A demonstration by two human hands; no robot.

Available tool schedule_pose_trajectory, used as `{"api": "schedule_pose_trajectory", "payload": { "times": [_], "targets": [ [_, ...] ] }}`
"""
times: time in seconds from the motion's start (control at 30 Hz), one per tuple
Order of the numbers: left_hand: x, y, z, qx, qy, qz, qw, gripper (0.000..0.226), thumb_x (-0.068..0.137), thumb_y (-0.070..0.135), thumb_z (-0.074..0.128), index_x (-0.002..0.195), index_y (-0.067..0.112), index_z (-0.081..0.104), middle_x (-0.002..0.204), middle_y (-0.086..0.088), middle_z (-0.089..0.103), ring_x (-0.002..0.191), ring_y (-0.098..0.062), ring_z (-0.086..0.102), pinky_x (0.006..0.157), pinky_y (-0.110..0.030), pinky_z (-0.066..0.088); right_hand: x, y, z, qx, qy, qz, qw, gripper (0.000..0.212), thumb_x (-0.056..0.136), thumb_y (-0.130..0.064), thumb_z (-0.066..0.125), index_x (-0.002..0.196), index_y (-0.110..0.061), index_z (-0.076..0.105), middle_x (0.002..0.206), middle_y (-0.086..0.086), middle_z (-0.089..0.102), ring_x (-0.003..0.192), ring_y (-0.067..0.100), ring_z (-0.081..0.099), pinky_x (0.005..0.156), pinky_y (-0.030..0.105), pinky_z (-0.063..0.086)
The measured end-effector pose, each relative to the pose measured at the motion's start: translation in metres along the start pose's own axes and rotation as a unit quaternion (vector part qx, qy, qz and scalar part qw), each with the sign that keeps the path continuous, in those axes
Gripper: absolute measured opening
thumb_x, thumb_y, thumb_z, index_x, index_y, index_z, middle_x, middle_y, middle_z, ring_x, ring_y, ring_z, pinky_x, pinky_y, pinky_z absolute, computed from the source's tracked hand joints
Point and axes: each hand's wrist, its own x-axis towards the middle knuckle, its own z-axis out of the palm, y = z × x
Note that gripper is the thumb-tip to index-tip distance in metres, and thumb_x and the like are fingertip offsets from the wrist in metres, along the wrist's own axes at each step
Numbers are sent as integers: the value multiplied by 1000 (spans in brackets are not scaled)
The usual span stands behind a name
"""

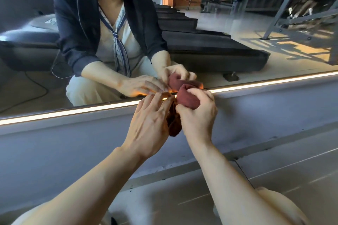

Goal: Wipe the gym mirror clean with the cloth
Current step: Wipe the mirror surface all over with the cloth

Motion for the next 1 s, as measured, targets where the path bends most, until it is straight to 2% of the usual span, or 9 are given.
{"api": "schedule_pose_trajectory", "payload": {
  "times": [0.17,0.23,0.33,0.43,0.57,0.63,0.7,0.83,1.0],
  "targets": [
    [-7,-7,-7,27,-6,-11,1000,64,71,-5,46,134,0,57,130,-17,55,114,-36,50,100,-42,40,32,15,-10,-6,200,28,979,38,74,5,71,109,-8,68,121,12,52,107,22,56,95,7,40],
    [-10,-10,-8,25,-5,-10,1000,64,71,-7,48,134,0,56,131,-18,55,114,-36,50,99,-44,43,29,21,-4,-6,169,31,985,35,75,5,73,106,-10,69,119,8,54,106,24,59,94,25,51],
    [-13,-15,-8,24,-1,-5,1000,63,70,-5,47,132,2,57,129,-14,55,108,-34,49,94,-41,43,1,13,15,-10,69,-49,996,35,68,9,77,97,-9,71,110,2,54,98,19,57,85,6,43],
    [-14,-15,-10,4,10,-7,1000,53,78,8,39,126,4,60,124,-13,56,105,-32,48,92,-39,41,-13,6,23,0,-22,-90,996,32,67,9,76,91,-10,72,107,3,58,97,13,56,85,3,39],
    [-18,-18,-12,23,11,-19,999,65,69,-7,48,133,1,56,129,-16,54,108,-35,48,94,-43,43,4,11,7,-3,132,15,991,37,74,9,74,105,-11,68,114,2,49,100,16,55,82,5,37],
    [-20,-22,-14,27,10,-22,999,68,67,-8,51,134,0,55,130,-18,54,110,-36,48,94,-44,43,10,16,3,-18,140,83,986,43,76,8,74,113,-12,65,118,0,44,106,21,54,86,14,40],
    [-23,-25,-16,32,7,-24,999,68,67,-8,52,134,0,55,130,-18,54,109,-36,47,95,-42,41,2,16,7,-43,78,60,994,46,73,10,75,111,-14,65,116,-1,45,103,22,54,87,17,43],
    [-27,-26,-16,33,-9,-29,999,66,68,-2,47,133,3,56,130,-15,54,107,-34,48,95,-41,40,-31,6,9,-65,-93,12,993,40,75,4,79,102,-20,63,110,-2,48,97,12,50,75,-5,34],
    [-32,-32,-30,19,14,-56,998,69,64,-13,60,131,1,58,128,-16,55,109,-36,50,97,-43,42,8,-23,-1,-59,110,78,989,30,80,2,72,107,-9,63,122,4,41,109,25,55,94,14,43]
  ]
}}
